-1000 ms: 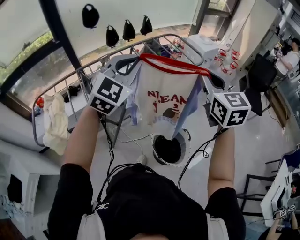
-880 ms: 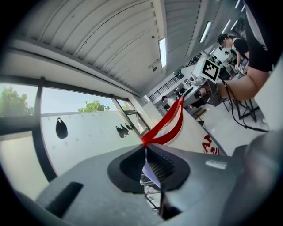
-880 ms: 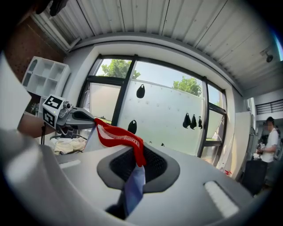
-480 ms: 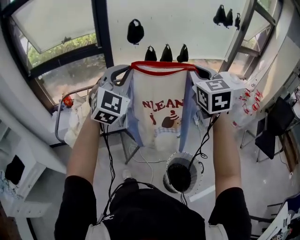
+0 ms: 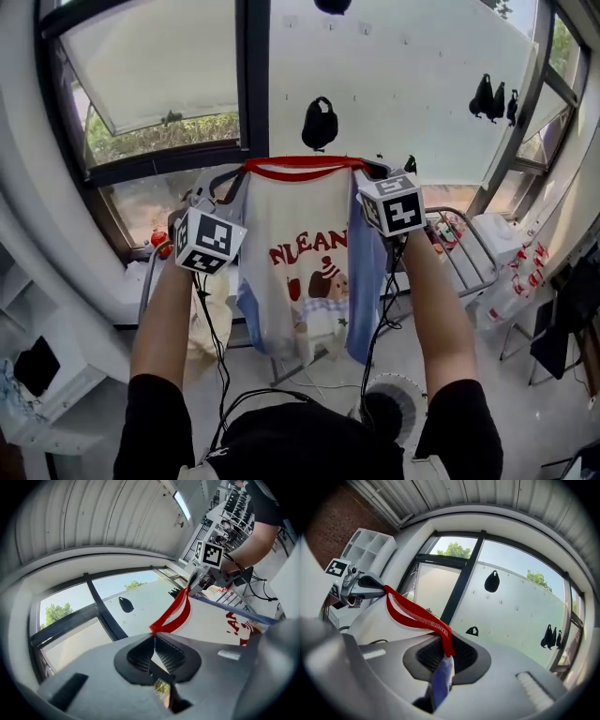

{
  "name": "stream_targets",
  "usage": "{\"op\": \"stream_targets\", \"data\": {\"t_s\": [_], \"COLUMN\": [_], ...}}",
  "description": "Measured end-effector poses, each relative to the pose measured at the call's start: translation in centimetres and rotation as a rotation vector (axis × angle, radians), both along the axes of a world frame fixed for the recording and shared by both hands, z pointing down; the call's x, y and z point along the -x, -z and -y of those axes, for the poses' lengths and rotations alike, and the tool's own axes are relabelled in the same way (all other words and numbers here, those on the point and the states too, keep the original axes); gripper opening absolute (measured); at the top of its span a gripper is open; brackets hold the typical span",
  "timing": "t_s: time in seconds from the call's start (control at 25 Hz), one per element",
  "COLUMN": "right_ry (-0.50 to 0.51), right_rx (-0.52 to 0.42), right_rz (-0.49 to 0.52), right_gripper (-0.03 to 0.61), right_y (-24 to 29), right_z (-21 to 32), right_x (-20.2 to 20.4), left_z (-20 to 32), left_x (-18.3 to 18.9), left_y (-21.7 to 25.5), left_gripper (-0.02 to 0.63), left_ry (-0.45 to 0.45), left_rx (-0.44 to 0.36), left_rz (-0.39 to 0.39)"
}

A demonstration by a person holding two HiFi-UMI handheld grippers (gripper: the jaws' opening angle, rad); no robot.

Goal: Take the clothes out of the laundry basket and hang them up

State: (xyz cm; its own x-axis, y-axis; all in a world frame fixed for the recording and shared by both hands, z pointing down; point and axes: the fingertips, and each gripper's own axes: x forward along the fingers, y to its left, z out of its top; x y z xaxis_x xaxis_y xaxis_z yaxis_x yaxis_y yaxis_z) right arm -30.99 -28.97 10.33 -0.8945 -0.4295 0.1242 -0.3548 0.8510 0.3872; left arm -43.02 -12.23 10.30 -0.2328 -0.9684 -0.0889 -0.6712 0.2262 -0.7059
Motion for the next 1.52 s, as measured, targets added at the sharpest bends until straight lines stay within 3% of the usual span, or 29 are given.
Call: {"op": "stream_targets", "data": {"t_s": [0.32,0.68,1.16,1.32,1.52], "right_ry": [0.04,0.227,0.499,0.567,0.6], "right_rx": [0.012,0.015,-0.079,-0.112,-0.104], "right_rz": [0.007,-0.019,0.026,0.046,0.059], "right_gripper": [0.035,0.035,0.035,0.035,0.035], "right_y": [1.8,4.6,10.3,12.3,12.7], "right_z": [2.9,1.2,-9.9,-14.5,-16.4], "right_x": [12.6,24.1,31.0,32.2,32.4], "left_z": [1.8,0.0,-6.7,-9.8,-10.8], "left_x": [10.7,17.3,15.4,14.6,12.9], "left_y": [2.9,5.1,7.8,8.7,9.2], "left_gripper": [0.021,0.021,0.021,0.021,0.021], "left_ry": [0.091,0.269,0.389,0.397,0.38], "left_rx": [0.007,-0.064,-0.146,-0.18,-0.187], "left_rz": [0.061,0.043,0.102,0.083,0.098]}}
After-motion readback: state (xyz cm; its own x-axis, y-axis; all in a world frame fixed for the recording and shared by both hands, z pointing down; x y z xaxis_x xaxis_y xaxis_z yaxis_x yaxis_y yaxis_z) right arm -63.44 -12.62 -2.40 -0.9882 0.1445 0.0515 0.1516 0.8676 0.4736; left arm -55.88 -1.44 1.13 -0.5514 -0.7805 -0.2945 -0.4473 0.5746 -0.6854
